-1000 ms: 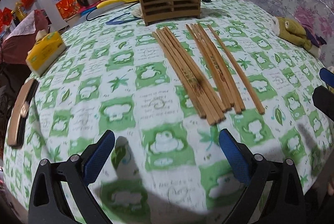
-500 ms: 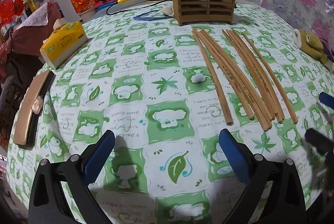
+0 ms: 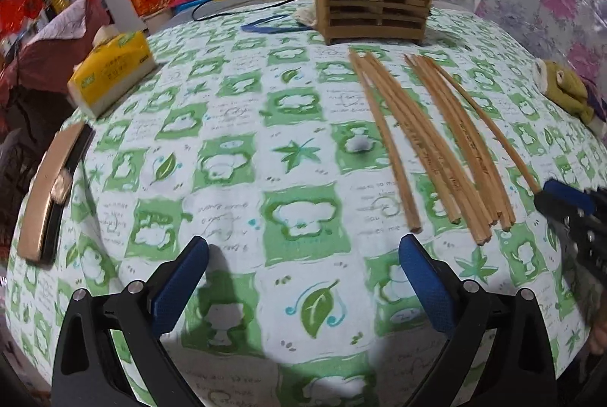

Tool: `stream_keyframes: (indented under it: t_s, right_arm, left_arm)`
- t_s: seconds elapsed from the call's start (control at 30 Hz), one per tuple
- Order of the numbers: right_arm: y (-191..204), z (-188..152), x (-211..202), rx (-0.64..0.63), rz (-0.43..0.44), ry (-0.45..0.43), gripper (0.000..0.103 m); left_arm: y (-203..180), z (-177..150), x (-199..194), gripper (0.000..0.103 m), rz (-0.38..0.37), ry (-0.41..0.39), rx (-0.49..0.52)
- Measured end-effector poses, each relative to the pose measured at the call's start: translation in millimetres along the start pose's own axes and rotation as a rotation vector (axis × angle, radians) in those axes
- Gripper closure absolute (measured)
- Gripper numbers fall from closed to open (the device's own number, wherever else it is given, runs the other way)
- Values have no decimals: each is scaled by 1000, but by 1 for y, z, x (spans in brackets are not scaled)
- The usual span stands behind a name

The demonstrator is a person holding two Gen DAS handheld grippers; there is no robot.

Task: Organize utensils
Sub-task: 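Close the right tool on one chopstick while the left tool grasps another, then lift both chopsticks into the wooden caddy and open both tools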

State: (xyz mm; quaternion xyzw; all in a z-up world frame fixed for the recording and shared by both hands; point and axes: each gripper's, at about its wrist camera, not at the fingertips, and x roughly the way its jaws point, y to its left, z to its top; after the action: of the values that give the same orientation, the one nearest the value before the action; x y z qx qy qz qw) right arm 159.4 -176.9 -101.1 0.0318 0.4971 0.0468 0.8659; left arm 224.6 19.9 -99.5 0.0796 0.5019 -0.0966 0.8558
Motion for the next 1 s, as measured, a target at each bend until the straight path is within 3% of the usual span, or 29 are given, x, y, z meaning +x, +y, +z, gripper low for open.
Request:
stream_keyframes:
  t_s: [0.13,0.23,0.33,0.4,0.47,0.7,1.0]
  right_arm:
    - [-1,1,-1,-6,1,-6,78]
    - [-1,1,1,-6,10,-5,78]
    - [-4,3,2,1,24,-2,79]
    - [-4,3,3,1,31,-1,90]
    - [-4,3,3,4,39,-2,96]
    - [-1,2,-14,-12,10,-86,96]
    - [-9,60,-82,-24,-10,-302,96]
  left_arm:
    - [-11,6,4,6,-56,22,31]
    - [-22,8,4,20,-73,-1,78]
    - [-24,11,3,48,-107,-20,84]
    - [-24,13,3,78,-100,-35,88]
    - [-24,13,3,96,-138,-36,85]
    - [-12,19,-9,97,-173,-56,31]
    - [-6,76,-79,97,-156,-232,33]
